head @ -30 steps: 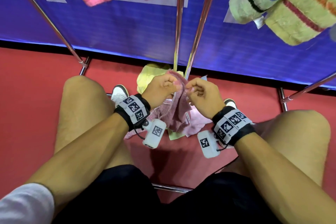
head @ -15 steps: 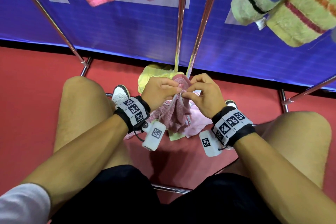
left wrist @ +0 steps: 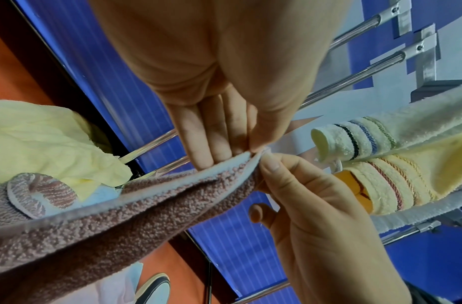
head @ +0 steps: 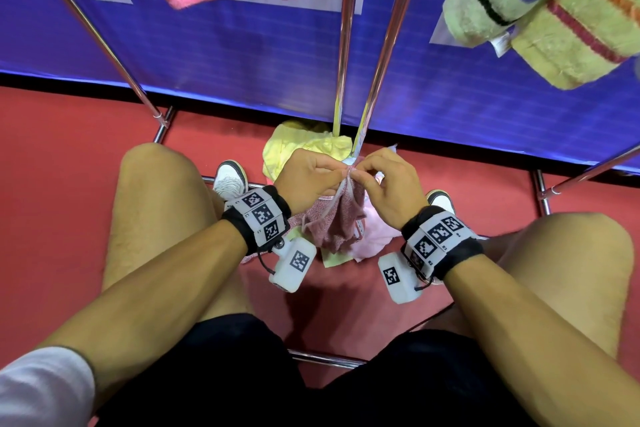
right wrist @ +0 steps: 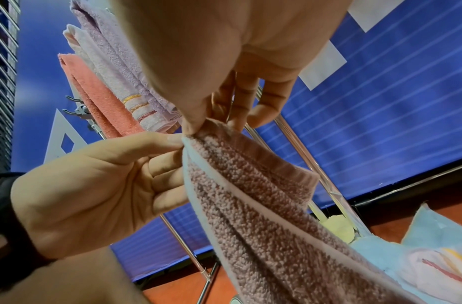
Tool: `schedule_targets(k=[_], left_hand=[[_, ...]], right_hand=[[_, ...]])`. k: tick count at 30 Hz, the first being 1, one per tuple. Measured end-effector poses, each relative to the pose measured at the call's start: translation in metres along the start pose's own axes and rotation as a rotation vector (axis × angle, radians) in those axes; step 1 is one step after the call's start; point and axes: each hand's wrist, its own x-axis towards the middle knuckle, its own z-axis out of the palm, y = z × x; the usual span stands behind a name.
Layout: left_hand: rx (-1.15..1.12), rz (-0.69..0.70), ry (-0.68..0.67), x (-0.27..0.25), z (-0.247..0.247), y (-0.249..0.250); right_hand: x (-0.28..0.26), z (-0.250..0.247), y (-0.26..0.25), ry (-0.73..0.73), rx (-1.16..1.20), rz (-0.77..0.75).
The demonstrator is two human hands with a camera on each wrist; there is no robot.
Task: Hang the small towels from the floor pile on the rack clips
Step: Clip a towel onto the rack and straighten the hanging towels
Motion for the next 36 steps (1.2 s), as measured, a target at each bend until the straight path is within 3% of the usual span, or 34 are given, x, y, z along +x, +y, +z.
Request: schedule_targets(k=[13, 19, 28, 33, 36], left_hand=[[0.131, 0.032, -0.014, -0.001, -0.004, 0.003], [0.041, 0.07, -0.05, 0.002, -0.012, 0.014], [-0.214, 0.034, -0.187, -0.001, -0.037, 0.032], [-0.265, 0.038, -0.252, -0.004, -0.042, 0.036], [-0.273, 0.05, -0.157, 0.0, -0.047, 0.037]], right_hand=[[-0.002, -0.003, -0.002, -0.043, 0.051, 0.048], [0.001, -0.006, -0.007, -0.028, 0.07, 0.051], [0.001, -0.01, 0.012, -0.333, -0.183, 0.223], [0.002, -0.006, 0.02, -0.326, -0.233, 0.153], [0.004, -0.01, 0.019, -0.201, -0.209, 0.141]])
